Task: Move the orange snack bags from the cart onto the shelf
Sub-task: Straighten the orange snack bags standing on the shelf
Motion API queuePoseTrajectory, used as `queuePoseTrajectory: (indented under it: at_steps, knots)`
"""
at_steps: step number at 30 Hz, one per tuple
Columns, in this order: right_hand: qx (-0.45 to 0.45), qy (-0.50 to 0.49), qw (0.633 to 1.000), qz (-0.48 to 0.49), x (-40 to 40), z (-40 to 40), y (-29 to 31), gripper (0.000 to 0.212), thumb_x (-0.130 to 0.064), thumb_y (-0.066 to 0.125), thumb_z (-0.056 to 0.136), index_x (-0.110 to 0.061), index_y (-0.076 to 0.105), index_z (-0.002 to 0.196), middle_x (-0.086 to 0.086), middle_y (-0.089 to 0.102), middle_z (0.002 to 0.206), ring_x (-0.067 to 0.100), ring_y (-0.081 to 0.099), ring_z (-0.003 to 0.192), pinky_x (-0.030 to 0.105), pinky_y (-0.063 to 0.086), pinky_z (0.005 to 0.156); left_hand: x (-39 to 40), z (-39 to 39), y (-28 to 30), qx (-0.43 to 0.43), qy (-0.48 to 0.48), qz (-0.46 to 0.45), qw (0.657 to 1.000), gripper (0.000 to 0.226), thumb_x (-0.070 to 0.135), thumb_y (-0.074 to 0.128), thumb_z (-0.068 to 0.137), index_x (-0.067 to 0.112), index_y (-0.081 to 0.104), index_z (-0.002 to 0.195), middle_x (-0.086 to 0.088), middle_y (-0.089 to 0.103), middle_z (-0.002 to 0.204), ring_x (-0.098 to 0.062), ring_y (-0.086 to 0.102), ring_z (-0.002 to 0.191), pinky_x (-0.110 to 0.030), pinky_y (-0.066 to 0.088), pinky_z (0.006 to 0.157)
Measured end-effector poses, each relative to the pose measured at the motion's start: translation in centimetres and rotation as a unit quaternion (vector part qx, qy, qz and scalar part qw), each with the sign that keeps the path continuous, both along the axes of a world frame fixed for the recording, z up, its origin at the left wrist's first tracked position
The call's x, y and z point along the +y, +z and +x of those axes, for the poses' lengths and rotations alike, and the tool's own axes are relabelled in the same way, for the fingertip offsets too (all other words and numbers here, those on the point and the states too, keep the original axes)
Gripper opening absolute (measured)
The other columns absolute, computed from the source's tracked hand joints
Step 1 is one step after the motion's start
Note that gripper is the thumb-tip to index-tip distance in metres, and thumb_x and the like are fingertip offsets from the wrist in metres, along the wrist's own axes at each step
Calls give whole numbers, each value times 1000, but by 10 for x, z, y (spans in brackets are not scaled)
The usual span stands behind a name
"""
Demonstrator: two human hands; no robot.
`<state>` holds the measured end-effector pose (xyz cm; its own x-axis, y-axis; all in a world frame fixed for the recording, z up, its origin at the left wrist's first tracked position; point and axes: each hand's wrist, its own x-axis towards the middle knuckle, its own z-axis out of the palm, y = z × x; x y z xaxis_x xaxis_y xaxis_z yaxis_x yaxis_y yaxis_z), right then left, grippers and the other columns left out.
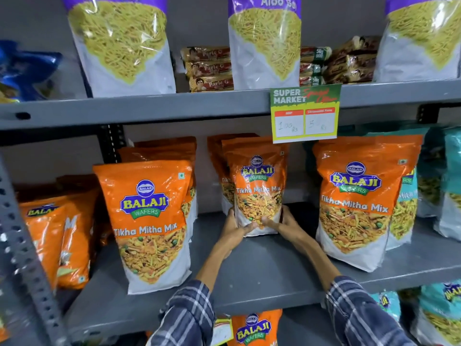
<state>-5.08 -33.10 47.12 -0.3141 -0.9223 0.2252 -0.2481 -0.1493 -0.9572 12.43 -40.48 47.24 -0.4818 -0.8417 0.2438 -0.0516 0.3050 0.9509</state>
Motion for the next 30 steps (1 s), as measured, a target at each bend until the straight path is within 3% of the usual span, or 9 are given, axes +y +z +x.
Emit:
queuePoseTrajectory:
  at_steps: [3, 6, 12, 17, 20, 22, 26, 28, 30]
  knots:
    - [15, 39, 999, 11, -9, 10, 2, 100, -42, 87, 71, -32, 26, 149, -14, 52, 133, 3, 56, 117, 8, 48, 84, -2, 15, -4, 6, 28, -2, 1000, 73, 29, 83, 76, 27, 36, 132, 9, 54, 130, -11, 54, 121, -23, 46, 93]
    - [13, 51, 999, 3, -17, 16, 1, 99, -39, 88, 71, -34, 26, 148, -24, 54, 123, -11, 54, 107, 0, 51, 67, -5, 23, -6, 6, 50, 1, 999, 72, 30, 80, 78, 22, 33, 133, 4, 50, 132, -15, 51, 122, -28, 42, 94]
    - [31, 60, 998, 2, -18, 17, 1, 102, -41, 86, 73, -32, 22, 151, -12, 48, 137, 8, 51, 122, 11, 45, 86, -2, 23, -7, -18, 71, -7, 997, 63, 33, 76, 81, 26, 32, 125, 0, 50, 136, -18, 52, 121, -31, 43, 93]
    - [63, 48, 997, 12, -10, 23, 7, 94, -40, 85, 75, -33, 23, 146, -12, 47, 135, -14, 51, 103, -4, 48, 66, 4, 25, -3, -24, 85, 1, 996, 71, 28, 77, 82, 18, 30, 133, -8, 47, 147, -18, 50, 122, -30, 43, 94]
    - [100, 31, 994, 31, 10, 29, 17, 98, -37, 83, 78, -20, 16, 147, -3, 45, 143, 5, 55, 119, 12, 50, 92, 26, 29, 6, -6, 145, 5, 989, 101, 26, 84, 75, 11, 17, 149, -10, 34, 155, -21, 42, 135, -36, 41, 108]
    - [164, 4, 986, 18, 36, 33, 17, 99, -35, 79, 83, -11, 12, 152, -2, 43, 147, 13, 45, 136, 21, 41, 104, 51, 31, 7, 23, 203, -30, 979, 104, 25, 87, 70, 12, 21, 150, -10, 35, 153, -25, 42, 139, -43, 42, 112]
    - [304, -122, 937, -117, 105, 41, 17, 68, -41, 66, 91, -25, 34, 149, -8, 50, 145, 4, 51, 128, 9, 39, 97, 97, 25, 12, 113, 197, -148, 963, 65, 16, 84, 73, 27, 48, 124, -1, 62, 116, -16, 67, 99, -29, 59, 83]
    - [311, -225, 897, -219, 136, 34, 22, 49, -37, 65, 92, -24, 48, 137, -4, 57, 126, 6, 57, 110, 13, 45, 91, 109, 9, 20, 150, 107, -113, 976, 57, 11, 83, 75, 23, 52, 121, -3, 66, 107, -12, 70, 85, -20, 57, 75]
    - [303, -338, 842, -292, 158, 18, 27, 39, -29, 71, 90, -18, 55, 124, 5, 56, 115, 17, 56, 104, 16, 43, 91, 113, -11, 29, 147, 8, -59, 987, 59, 7, 81, 78, 22, 51, 127, -4, 67, 111, -9, 70, 91, -20, 55, 80]
